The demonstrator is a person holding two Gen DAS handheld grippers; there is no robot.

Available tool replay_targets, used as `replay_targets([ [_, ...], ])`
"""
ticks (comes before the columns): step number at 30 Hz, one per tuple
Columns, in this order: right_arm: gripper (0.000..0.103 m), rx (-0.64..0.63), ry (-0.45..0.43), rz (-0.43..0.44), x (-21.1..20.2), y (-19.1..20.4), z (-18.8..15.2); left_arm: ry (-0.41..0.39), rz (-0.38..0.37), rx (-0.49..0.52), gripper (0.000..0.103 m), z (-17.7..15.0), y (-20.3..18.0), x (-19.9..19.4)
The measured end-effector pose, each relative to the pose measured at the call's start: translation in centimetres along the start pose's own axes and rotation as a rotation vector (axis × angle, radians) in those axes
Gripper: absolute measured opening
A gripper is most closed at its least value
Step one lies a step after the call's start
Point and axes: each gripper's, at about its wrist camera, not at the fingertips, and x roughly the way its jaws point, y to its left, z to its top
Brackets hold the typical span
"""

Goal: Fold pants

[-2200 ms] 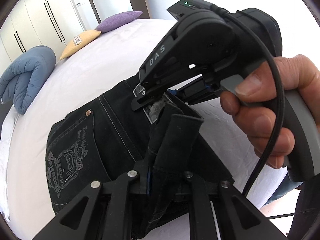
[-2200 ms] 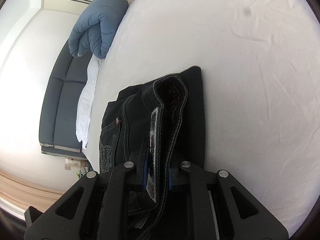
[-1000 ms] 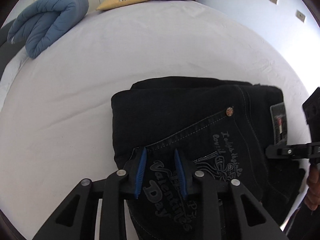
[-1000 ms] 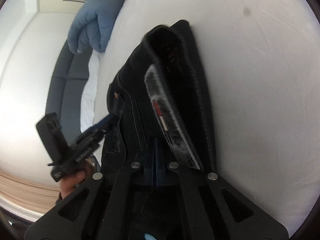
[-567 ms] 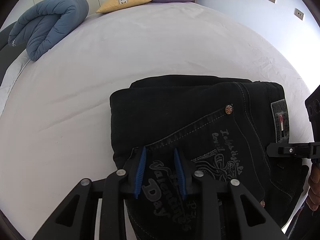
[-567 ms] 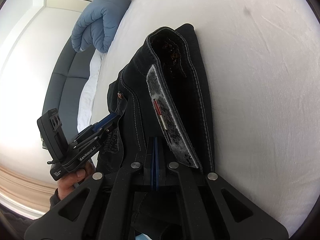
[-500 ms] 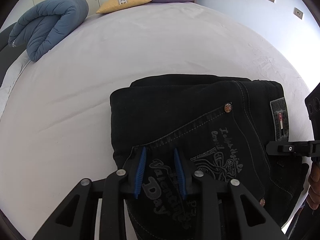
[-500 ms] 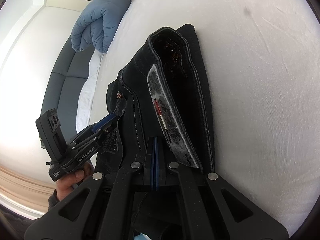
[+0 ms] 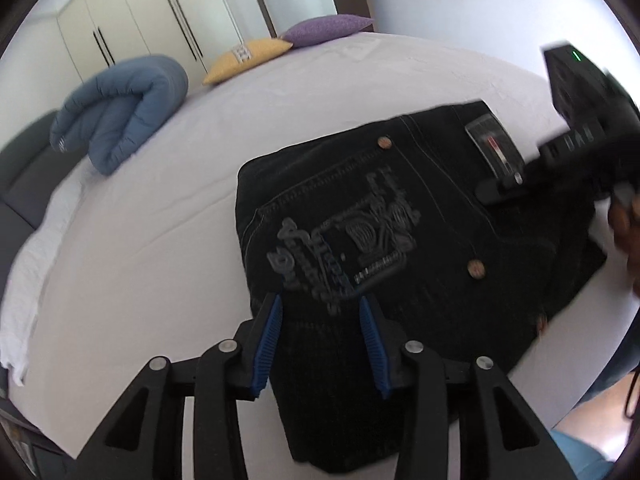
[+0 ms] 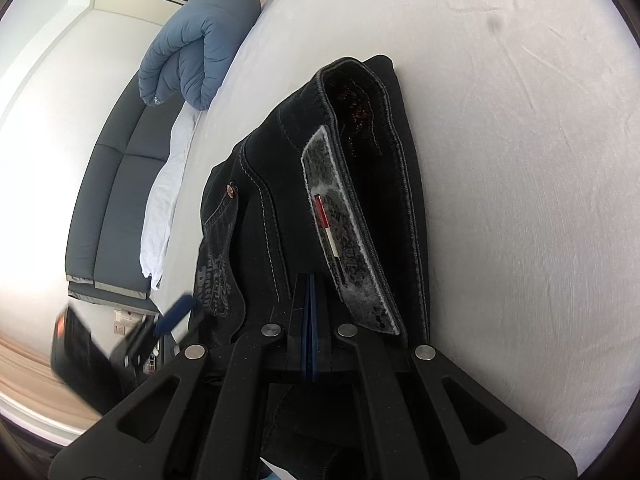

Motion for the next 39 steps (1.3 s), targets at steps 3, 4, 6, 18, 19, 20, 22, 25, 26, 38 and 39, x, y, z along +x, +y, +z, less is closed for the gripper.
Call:
replay_targets([
  [3, 0.0, -0.007, -0.006, -0.008, -0.1, 0.2, -0.1, -0.023, 0.038, 0.021, 0.047, -1.6, -1.1, -0.2],
  [4, 0.0, -0.009, -0.008, -0.012, 0.0, 0.3, -0.2, -0.029, 0.04, 0.017, 0.047, -1.8, -1.1, 0.0],
  [6, 0.0, -0.014, -0.013, -0.021, 0.0, 0.4, -0.3, -0.027, 0.048, 0.029, 0.047, -1.9, -1.4, 0.5],
  [18, 0.006, -0.112, -0.065, -0.095, -0.8, 2.7, -1.4, -0.009, -0.059, -0.058, 0.055, -0.7, 1.6, 0.2],
  [19, 0.009, -0.127, -0.068, -0.103, -1.4, 3.4, -1.7, -0.016, -0.068, -0.08, 0.063, -0.6, 2.3, -0.5],
  [20, 0.018, -0.138, -0.08, -0.118, -2.3, 4.1, -2.1, -0.045, -0.069, -0.113, 0.075, -0.5, 3.3, -1.5],
  [22, 0.045, -0.157, -0.116, -0.105, -4.2, 4.8, -2.8, -0.094, -0.065, -0.179, 0.092, -0.1, 5.4, -3.0],
  [25, 0.076, -0.127, -0.206, -0.084, -7.1, 4.7, -3.6, -0.074, -0.133, -0.281, 0.096, 0.9, 8.2, -2.5],
  [26, 0.076, -0.117, -0.213, -0.078, -7.6, 4.4, -3.4, -0.052, -0.157, -0.301, 0.096, 1.3, 8.8, -1.8],
  [38, 0.055, 0.101, 0.032, 0.003, -3.6, -0.9, 1.5, 0.245, -0.633, -0.512, 0.089, 1.7, 11.5, 7.5],
  [39, 0.049, 0.111, 0.046, 0.008, -3.1, -1.3, 1.8, 0.271, -0.66, -0.505, 0.089, 1.7, 11.2, 8.1],
])
